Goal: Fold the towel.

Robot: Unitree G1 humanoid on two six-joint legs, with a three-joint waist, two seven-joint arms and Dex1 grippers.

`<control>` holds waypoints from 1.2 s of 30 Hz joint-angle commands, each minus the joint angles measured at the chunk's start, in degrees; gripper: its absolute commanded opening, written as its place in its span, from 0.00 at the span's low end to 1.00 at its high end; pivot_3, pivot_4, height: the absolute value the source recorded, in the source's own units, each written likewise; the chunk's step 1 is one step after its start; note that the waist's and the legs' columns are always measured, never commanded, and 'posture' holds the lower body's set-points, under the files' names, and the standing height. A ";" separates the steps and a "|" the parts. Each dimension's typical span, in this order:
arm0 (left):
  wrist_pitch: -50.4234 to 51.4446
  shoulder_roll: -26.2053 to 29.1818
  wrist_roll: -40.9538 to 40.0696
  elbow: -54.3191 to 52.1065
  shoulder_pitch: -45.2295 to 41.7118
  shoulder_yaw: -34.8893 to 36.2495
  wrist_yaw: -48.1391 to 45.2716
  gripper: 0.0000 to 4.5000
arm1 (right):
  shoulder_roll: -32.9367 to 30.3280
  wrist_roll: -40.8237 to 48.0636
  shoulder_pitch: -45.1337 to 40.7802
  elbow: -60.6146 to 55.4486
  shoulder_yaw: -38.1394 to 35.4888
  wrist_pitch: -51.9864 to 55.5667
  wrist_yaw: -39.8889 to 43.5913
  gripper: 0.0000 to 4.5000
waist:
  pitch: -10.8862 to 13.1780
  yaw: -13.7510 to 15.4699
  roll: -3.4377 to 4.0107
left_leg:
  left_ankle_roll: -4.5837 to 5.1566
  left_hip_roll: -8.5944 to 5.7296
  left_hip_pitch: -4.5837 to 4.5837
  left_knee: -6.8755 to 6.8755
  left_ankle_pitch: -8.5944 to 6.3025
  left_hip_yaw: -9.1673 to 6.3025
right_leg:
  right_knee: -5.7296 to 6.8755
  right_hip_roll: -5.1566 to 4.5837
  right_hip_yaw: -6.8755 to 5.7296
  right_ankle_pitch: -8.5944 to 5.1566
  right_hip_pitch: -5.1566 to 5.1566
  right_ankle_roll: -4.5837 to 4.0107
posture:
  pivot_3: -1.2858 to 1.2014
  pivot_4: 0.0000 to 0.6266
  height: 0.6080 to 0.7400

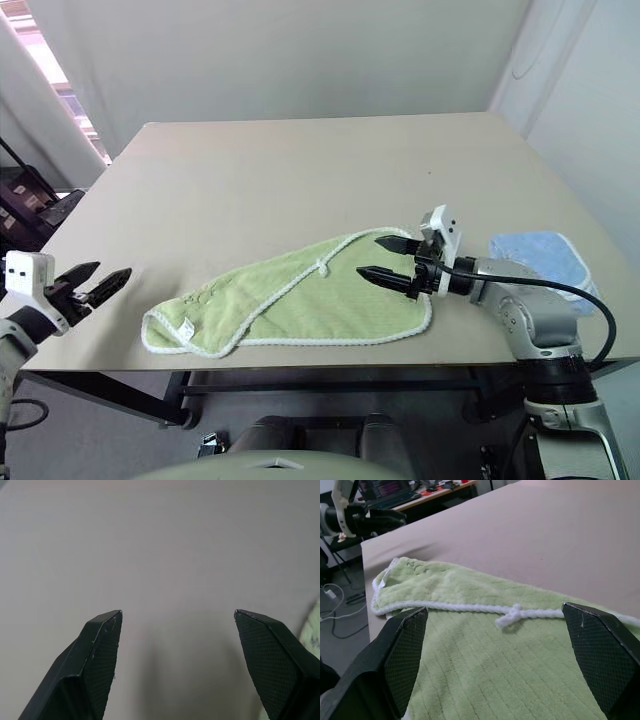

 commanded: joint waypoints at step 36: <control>4.08 -1.66 -2.13 -18.13 0.61 -9.31 -3.48 0.85 | 9.17 -22.69 -29.01 55.69 2.48 -13.39 -18.61 1.00 | -0.01 -0.48 0.00 | -0.01 -0.02 0.11 -0.08 0.04 0.12 | 0.04 0.19 0.03 0.23 -0.01 -0.37 | 0.52 0.00 1.00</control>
